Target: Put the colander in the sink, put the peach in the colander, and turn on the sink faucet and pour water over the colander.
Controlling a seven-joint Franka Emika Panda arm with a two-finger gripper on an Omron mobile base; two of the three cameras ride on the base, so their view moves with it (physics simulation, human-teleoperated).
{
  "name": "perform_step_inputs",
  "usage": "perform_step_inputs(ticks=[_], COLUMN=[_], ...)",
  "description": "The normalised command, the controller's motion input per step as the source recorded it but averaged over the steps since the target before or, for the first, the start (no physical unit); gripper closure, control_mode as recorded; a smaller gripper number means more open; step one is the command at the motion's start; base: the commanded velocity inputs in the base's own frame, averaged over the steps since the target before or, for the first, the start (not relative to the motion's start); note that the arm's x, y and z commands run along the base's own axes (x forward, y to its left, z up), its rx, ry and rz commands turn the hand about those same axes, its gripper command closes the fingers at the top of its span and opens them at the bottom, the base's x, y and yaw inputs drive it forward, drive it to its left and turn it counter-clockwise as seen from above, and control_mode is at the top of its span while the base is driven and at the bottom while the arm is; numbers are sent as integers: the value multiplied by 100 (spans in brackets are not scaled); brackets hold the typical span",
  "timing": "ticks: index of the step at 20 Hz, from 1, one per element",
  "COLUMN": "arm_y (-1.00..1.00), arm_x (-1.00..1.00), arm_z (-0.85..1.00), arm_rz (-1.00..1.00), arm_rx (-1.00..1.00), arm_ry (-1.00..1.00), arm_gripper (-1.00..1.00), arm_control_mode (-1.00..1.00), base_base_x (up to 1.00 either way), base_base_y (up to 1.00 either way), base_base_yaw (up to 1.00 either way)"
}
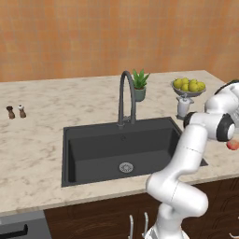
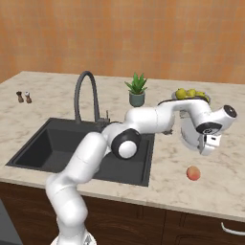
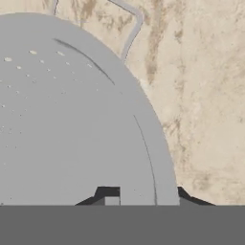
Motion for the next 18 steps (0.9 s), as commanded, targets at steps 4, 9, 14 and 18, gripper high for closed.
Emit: perform_step_inputs(ticks=[4,9,14,18], arm_y=[84,94,78,85], arm_x=[0,-37,-65,-70], arm_z=[78,64,25,11], arm_rz=[26,41,42,35], arm_rx=[-14,-23,-19,-20], arm_ry=[-4,-6,-25,-40], arm_gripper=[100,100,100,100], arm_control_mode=[-100,-100,-100,-100], base_base_x=[0,0,0,0], base_base_y=[0,0,0,0], base_base_yaw=[0,0,0,0])
